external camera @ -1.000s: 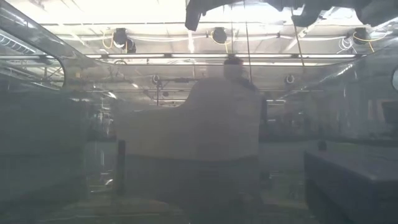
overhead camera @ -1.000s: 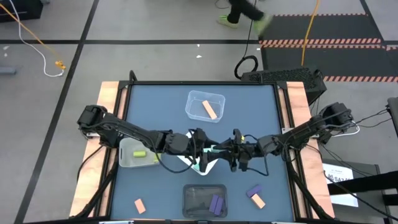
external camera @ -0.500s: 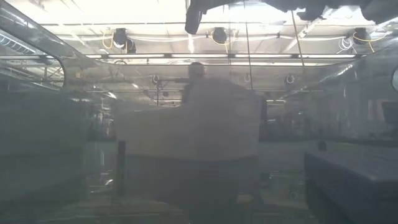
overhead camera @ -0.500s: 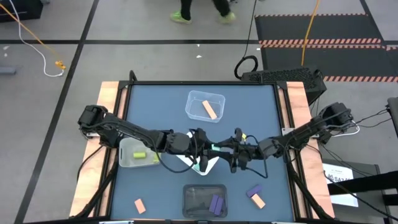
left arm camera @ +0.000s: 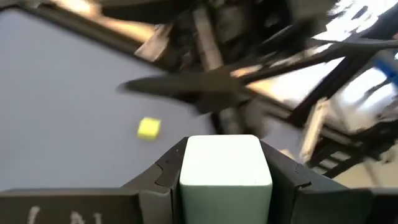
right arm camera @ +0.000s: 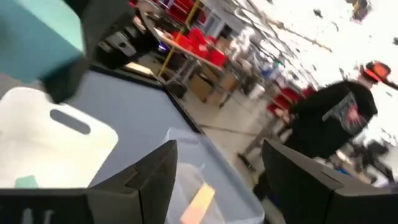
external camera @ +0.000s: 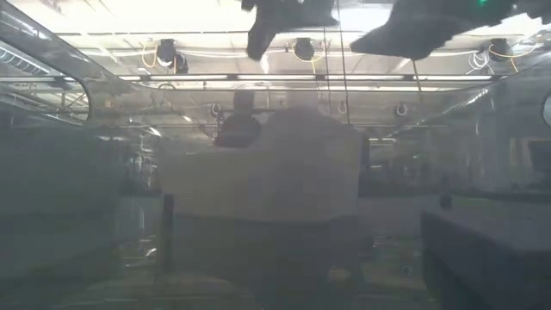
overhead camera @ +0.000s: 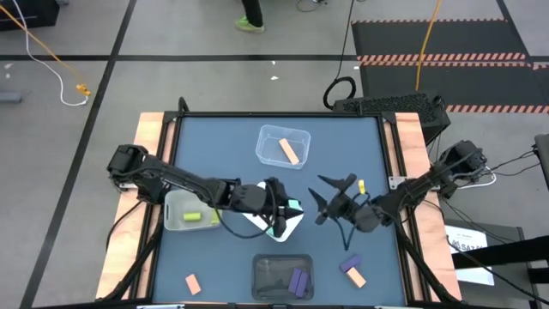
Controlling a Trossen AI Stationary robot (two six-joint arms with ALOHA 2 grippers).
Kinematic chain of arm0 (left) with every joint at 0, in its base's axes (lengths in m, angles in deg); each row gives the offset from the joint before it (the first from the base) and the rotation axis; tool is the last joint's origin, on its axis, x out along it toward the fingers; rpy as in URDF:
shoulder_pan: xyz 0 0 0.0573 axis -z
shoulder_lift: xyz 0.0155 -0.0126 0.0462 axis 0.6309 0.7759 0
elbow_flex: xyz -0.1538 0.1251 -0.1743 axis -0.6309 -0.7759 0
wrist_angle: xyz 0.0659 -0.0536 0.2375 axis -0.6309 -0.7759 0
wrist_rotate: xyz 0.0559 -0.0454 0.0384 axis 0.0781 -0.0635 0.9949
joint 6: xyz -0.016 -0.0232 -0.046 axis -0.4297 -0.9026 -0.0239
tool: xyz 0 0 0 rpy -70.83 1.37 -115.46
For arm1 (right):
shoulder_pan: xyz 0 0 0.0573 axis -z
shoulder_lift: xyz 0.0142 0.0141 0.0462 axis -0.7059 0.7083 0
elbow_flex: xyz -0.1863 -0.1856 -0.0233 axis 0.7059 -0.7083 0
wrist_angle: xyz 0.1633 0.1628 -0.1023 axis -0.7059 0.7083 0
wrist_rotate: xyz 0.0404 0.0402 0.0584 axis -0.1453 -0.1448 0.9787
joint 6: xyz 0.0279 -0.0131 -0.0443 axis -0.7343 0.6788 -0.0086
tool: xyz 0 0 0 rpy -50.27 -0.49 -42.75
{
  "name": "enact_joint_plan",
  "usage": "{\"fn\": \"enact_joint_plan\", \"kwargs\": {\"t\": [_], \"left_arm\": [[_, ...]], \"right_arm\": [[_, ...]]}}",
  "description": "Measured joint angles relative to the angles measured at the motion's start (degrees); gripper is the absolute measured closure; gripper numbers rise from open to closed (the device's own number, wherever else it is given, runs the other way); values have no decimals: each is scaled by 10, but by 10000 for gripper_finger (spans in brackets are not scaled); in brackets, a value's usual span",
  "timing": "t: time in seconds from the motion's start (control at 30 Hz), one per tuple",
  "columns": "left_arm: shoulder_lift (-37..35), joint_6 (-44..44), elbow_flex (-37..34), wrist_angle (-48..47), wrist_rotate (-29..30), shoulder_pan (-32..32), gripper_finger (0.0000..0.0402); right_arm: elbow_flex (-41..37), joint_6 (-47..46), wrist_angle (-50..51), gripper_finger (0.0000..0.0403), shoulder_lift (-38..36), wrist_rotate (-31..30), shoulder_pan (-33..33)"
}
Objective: Sort & place blocks by color
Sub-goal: Put the blue block into the white bin
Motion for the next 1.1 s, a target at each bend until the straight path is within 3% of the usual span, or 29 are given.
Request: {"fn": "enact_joint_plan", "kwargs": {"t": [0.13, 0.23, 0.5, 0.83, 1.0, 1.1], "left_arm": [[0, -19, 0, -91, 11, -5, 267], [0, -32, 0, -151, 11, -4, 267], [0, -79, 0, -310, 11, -5, 267], [0, -77, 0, -343, 11, -5, 267], [0, -71, 0, -348, 11, -4, 265], [0, -69, 0, -349, 11, -4, 217]], "right_arm": [[0, -113, 54, 177, 0, -4, -20], [0, -200, 87, 178, 0, 37, -25], [0, -417, 146, 179, 0, 295, -10], [0, -724, 414, 179, 0, 393, 3], [0, -766, 507, 179, -7, 432, 4], [0, -766, 553, 179, -29, 456, 11]]}}
